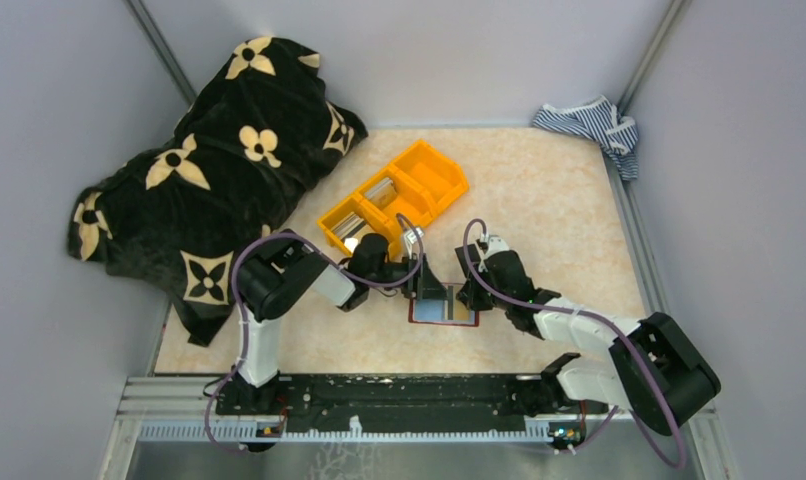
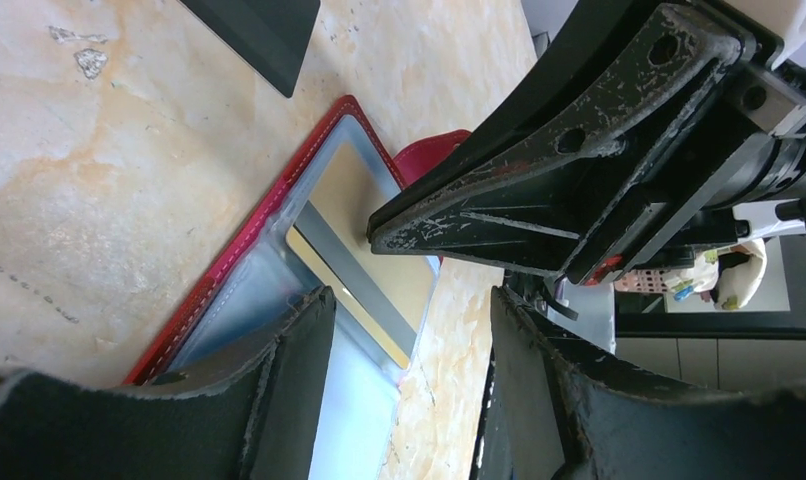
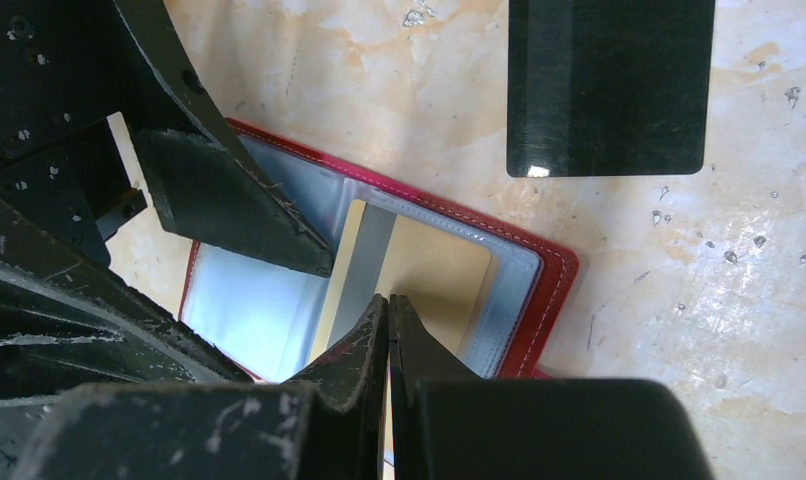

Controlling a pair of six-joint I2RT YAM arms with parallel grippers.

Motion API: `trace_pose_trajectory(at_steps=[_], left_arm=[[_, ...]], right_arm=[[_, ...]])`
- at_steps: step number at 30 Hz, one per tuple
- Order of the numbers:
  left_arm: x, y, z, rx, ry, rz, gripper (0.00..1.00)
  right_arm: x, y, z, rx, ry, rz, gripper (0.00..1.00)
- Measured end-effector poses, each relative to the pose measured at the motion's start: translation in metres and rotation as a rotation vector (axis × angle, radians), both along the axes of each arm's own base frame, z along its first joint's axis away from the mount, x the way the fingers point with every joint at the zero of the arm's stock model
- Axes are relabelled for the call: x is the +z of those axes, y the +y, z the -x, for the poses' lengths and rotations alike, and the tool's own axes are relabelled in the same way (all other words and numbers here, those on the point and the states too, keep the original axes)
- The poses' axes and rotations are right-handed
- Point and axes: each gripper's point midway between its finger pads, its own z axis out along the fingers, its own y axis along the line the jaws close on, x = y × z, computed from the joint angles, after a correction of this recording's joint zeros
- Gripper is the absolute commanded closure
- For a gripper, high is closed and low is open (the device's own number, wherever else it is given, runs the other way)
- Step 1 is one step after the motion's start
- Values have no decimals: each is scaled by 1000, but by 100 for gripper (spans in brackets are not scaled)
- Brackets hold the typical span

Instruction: Take the credit cards out of the card holder

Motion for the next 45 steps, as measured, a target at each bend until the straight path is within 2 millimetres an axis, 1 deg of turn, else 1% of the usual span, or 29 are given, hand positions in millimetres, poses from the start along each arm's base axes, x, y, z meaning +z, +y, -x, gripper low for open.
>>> trace_pose_trajectory(at_steps=[4, 9, 12, 16, 19, 24, 27, 30, 31, 33, 36, 37, 40, 41, 45], left_arm=[[-3, -2, -3, 5, -5, -36, 35], [-4, -12, -1, -11, -41, -91, 34], [-2, -18, 2, -27, -53, -95, 34], [-2, -20, 4, -34, -51, -86, 34], [2, -20, 5, -36, -44, -68, 34], [14, -20, 8, -47, -25, -1, 35], [18, -18, 7, -45, -9, 30, 35], [16, -12, 3, -31, -4, 28, 35], [14, -10, 2, -24, -5, 22, 35], [9, -3, -1, -8, -13, -1, 35], [10, 6, -11, 18, -38, -19, 35], [13, 10, -16, 27, -42, -13, 36], [27, 24, -41, 75, -35, 41, 37], [33, 32, -53, 101, -40, 66, 37], [54, 56, -88, 181, -79, 142, 38]], right_arm=[[-1, 0, 1, 2, -2, -4, 100], [-1, 1, 1, 4, -2, -10, 100], [-1, 2, 2, 6, 1, -14, 100], [-1, 3, 2, 9, 2, -17, 100], [-1, 3, 2, 10, 2, -18, 100], [0, 2, 2, 8, 1, -17, 100], [4, -4, 3, -6, 0, -14, 100], [11, -17, -3, -52, -15, -13, 100], [14, -23, -5, -72, -23, -11, 95], [19, -33, -10, -102, -45, -4, 82], [19, -39, -13, -115, -60, 19, 66], [18, -40, -14, -114, -64, 27, 63], [21, -41, -21, -119, -96, 38, 60], [23, -41, -25, -122, -114, 43, 60], [39, -37, -50, -121, -198, 68, 61]])
